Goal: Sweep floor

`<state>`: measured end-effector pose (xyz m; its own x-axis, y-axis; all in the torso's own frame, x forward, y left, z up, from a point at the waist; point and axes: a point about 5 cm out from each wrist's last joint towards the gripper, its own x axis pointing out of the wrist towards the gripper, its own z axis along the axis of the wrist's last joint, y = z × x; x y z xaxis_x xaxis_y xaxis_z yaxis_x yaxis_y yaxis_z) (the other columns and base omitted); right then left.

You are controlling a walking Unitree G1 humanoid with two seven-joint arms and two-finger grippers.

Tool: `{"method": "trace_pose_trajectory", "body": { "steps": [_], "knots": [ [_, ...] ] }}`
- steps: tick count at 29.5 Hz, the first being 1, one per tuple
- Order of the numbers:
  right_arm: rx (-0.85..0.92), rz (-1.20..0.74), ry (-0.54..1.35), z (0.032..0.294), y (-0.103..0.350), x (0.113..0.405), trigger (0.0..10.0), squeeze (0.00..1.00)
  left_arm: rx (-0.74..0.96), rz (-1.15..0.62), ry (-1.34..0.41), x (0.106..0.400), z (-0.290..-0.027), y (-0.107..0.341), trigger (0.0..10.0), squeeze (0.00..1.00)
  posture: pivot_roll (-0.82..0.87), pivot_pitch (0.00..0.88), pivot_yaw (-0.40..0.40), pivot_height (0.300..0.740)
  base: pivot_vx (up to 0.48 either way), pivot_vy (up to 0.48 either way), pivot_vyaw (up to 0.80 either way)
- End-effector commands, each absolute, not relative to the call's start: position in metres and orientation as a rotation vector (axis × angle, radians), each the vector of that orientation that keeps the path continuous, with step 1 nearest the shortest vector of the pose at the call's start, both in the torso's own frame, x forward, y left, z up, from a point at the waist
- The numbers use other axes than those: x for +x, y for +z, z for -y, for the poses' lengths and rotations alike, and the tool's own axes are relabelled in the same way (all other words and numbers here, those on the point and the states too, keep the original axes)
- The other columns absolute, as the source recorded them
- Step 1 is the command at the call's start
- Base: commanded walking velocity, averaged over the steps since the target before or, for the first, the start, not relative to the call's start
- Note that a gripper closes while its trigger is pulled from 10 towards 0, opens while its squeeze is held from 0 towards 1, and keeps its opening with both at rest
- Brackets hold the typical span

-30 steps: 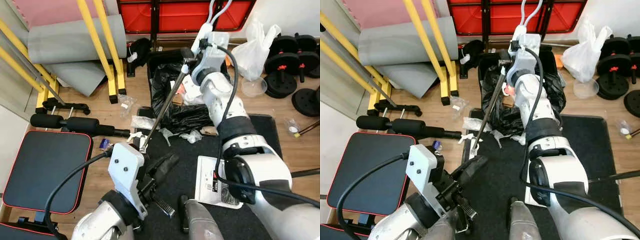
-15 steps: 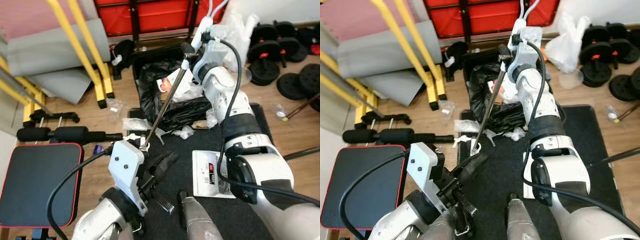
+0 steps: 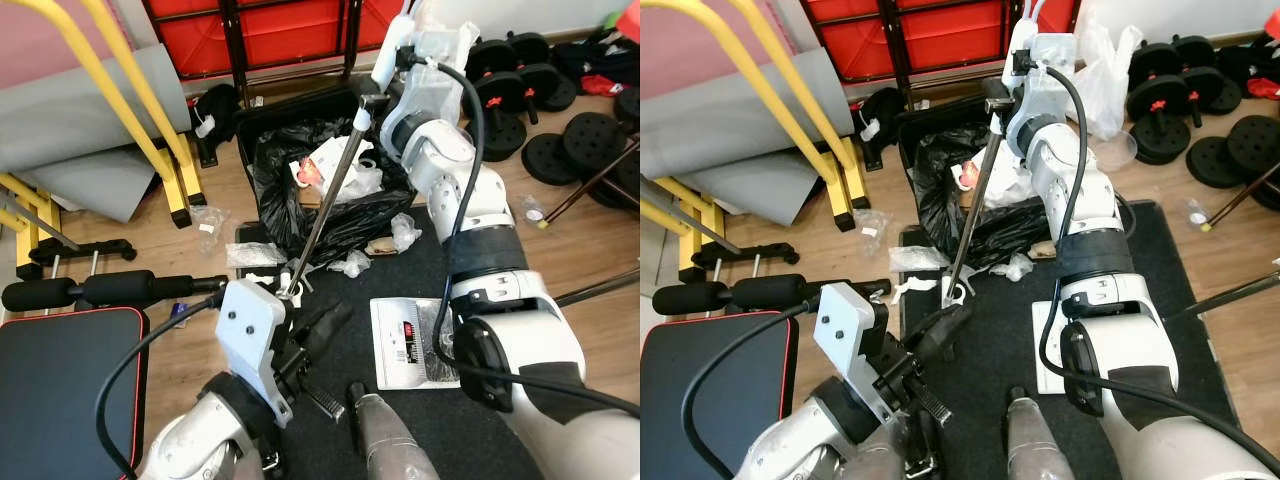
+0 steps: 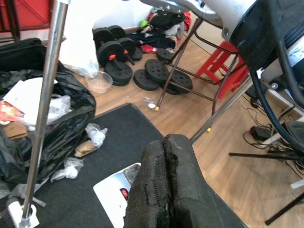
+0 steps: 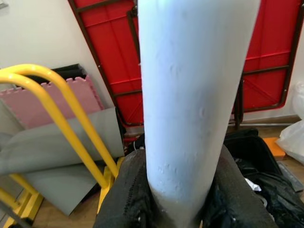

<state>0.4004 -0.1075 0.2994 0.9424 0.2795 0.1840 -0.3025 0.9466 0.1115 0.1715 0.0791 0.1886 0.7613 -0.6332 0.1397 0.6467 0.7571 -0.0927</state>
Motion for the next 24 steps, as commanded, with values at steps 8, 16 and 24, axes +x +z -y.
{"method": "trace_pose_trajectory", "body": {
  "steps": [8, 16, 24],
  "knots": [
    [0.156, 0.096, 0.289, 0.1105, 0.2973, 0.3974, 10.0, 0.0, -0.147, 0.075, -0.718, 0.1707, -0.0783, 0.1821, 10.0, 0.0, -0.06, 0.268, -0.03, 0.74, 0.0, 0.0, -0.8],
    [0.163, 0.075, 0.305, 0.1093, 0.2978, 0.3949, 10.0, 0.0, -0.147, 0.076, -0.719, 0.1709, -0.0785, 0.1814, 10.0, 0.0, -0.06, 0.263, -0.03, 0.74, 0.0, 0.0, -0.8],
    [0.168, 0.052, 0.338, 0.1054, 0.2992, 0.3906, 10.0, 0.0, -0.148, 0.075, -0.721, 0.1711, -0.0785, 0.1806, 10.0, 0.0, -0.06, 0.262, -0.028, 0.74, 0.0, 0.0, -0.8]
  ]
}}
